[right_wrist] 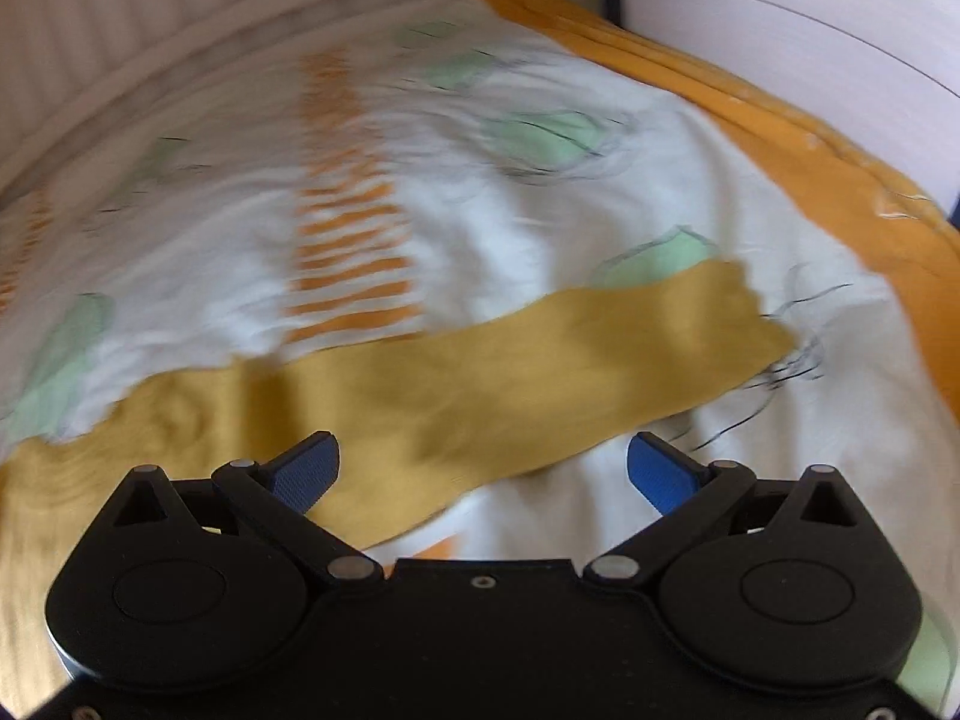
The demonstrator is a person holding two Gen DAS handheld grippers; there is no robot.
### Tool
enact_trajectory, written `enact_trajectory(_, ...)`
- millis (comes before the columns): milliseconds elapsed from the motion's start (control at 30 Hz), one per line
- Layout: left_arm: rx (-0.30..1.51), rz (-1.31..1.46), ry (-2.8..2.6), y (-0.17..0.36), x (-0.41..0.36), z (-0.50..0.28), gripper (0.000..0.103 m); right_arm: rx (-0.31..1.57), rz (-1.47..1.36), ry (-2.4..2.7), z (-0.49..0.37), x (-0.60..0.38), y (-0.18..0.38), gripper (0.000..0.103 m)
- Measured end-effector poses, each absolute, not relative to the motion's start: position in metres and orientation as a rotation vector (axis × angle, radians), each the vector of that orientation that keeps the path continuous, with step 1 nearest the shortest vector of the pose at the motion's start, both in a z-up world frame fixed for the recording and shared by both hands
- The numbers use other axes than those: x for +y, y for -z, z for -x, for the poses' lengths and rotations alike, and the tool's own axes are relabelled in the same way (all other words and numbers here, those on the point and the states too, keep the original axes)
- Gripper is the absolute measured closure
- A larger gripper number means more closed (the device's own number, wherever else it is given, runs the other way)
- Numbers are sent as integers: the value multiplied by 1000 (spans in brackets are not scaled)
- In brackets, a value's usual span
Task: Fold small clothes
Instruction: 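Move the right tool to a sweater sleeve cuff and close on it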
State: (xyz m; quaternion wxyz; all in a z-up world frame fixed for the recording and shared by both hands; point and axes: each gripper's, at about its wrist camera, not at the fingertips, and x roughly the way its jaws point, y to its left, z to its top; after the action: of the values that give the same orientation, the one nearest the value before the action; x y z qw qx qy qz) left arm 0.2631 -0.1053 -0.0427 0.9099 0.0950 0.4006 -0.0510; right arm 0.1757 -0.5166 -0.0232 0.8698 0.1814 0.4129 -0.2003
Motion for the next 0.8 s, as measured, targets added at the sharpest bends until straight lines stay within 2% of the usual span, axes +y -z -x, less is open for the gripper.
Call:
enact_trajectory(367, 884, -173, 125, 74, -127, -305, 13, 897, -457, 561, -184, -593, 59, 1)
enact_trajectory(600, 942, -137, 127, 94, -128, -318, 13, 906, -510, 590, -177, -609, 70, 1)
enact_trajectory(800, 914, -123, 146, 102, -124, -318, 10, 910, -564, 597, -170, -620, 82, 1)
